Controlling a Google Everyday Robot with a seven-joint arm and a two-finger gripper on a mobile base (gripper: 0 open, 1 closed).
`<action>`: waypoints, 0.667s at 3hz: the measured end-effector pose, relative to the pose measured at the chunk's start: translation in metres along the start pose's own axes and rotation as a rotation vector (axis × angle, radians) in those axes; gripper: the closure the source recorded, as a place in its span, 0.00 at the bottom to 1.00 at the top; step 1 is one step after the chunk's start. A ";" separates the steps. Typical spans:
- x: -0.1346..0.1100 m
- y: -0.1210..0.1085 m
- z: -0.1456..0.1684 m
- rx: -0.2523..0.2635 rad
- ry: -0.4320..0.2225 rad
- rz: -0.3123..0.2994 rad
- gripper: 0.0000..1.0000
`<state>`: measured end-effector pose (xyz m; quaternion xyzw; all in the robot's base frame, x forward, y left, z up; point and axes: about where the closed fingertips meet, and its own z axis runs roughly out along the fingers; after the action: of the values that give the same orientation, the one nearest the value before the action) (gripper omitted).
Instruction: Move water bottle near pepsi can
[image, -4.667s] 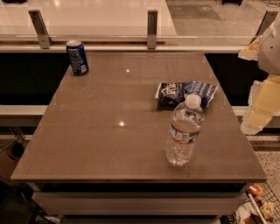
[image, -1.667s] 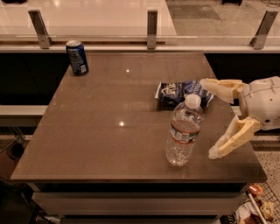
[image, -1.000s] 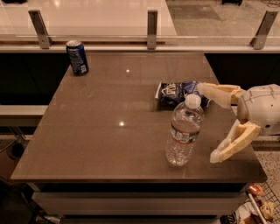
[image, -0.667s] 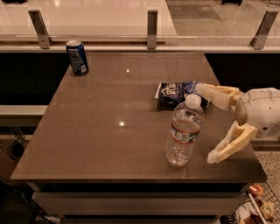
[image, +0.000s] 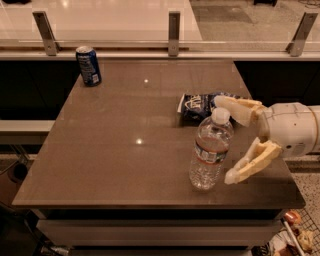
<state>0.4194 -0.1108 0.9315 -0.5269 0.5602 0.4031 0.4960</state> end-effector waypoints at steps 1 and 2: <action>0.004 0.006 0.006 -0.004 -0.004 0.016 0.15; 0.003 0.006 0.008 -0.008 -0.003 0.014 0.39</action>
Offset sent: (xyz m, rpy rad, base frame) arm -0.0042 0.0055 -0.0048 0.0056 0.0144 0.0010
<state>0.4143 -0.1024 0.9270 -0.5244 0.5614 0.4096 0.4920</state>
